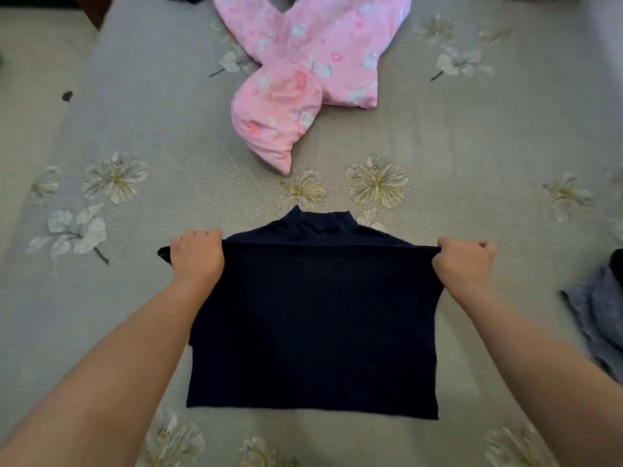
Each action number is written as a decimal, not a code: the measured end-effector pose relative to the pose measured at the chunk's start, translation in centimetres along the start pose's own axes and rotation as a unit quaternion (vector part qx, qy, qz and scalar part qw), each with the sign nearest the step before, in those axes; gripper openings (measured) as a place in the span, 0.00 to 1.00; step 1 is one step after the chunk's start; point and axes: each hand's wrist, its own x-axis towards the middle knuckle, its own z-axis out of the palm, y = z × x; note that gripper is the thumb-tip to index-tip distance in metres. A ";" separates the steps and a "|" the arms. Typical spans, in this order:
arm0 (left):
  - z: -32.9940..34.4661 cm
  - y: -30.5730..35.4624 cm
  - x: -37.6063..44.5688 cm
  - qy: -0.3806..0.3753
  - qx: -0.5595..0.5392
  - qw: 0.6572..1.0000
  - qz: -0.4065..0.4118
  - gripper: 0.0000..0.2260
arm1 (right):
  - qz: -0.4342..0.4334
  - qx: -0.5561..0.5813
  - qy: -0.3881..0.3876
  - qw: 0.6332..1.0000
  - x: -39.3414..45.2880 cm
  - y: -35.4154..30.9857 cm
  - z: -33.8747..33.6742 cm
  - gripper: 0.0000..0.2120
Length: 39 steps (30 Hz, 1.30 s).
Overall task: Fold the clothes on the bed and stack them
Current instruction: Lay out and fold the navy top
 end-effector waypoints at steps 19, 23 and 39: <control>10.6 2.2 10.8 0.069 -0.153 0.985 -0.031 0.17 | 0.098 0.037 0.025 0.994 8.9 -4.3 10.6 0.17; 10.1 2.1 4.7 0.096 -0.217 0.971 0.035 0.18 | 0.011 0.070 0.068 0.995 3.2 -6.6 9.8 0.22; 16.5 -2.0 -13.1 -0.072 -0.142 0.984 0.077 0.33 | -0.015 0.027 -0.077 0.997 -16.1 -0.6 15.6 0.31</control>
